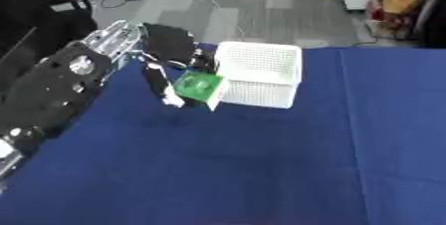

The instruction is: Pick up objects on the table and place them in the box.

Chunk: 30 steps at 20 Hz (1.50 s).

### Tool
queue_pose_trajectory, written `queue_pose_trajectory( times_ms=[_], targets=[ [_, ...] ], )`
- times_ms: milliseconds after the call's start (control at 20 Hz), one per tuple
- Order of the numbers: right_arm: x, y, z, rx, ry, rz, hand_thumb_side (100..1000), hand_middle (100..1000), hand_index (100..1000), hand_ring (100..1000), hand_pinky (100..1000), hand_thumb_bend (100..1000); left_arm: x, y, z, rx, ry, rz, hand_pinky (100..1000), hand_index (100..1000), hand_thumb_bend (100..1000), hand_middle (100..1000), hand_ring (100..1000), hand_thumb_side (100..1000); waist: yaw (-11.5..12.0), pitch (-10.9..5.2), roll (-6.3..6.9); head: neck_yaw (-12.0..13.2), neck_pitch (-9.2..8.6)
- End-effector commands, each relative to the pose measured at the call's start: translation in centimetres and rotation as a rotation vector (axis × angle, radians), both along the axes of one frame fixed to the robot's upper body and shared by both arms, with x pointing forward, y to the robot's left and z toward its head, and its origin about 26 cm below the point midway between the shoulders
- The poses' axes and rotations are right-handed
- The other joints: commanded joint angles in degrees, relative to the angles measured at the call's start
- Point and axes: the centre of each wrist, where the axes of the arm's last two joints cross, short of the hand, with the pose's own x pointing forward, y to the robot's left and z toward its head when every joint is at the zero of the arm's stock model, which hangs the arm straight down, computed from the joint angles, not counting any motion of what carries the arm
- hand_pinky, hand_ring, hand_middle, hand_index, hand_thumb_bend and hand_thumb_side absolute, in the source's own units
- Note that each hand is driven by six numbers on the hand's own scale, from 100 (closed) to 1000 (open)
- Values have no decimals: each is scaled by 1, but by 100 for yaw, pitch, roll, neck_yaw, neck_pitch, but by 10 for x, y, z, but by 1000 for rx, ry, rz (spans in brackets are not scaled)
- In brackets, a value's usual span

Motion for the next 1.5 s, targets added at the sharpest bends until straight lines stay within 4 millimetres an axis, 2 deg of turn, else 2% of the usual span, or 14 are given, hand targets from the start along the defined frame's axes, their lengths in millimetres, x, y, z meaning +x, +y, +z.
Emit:
queue_pose_trajectory(
  times_ms=[50, 400, 650, 1050, 1250, 1500],
  targets=[
    [-3, -2, 7, -12, -24, 1, 1000, 320, 529, 289, 244, 100, -2, 9, 35, -21, -55, 18, 100, 324, 132, 100, 100, 923, -4, -79, 5, -62, 6],
    [-3, 0, 7, -11, -20, 9, 1000, 320, 529, 288, 243, 100, 1, 6, 59, -58, -93, 38, 100, 324, 131, 100, 100, 923, -35, -79, 14, -88, -20],
    [-3, 1, 7, -7, -16, 15, 1000, 319, 529, 287, 242, 100, 7, -4, 67, -62, -113, 40, 100, 325, 132, 102, 100, 923, -75, -71, 18, -178, -226],
    [-3, 5, 8, -1, -12, 33, 1000, 318, 529, 285, 240, 100, 29, -22, 52, -24, -107, 84, 100, 323, 135, 119, 100, 925, -173, -46, 0, -193, -501],
    [-3, 9, 8, 7, -14, 52, 1000, 319, 530, 286, 243, 100, 41, -36, 43, 25, -147, 119, 100, 317, 138, 131, 100, 925, -263, -27, -8, -84, -587],
    [-3, 16, 10, 21, -18, 88, 1000, 319, 530, 286, 244, 100, 53, -40, 29, 14, -254, 159, 100, 312, 140, 133, 100, 918, -419, 22, -1, 58, -699]
  ],
)
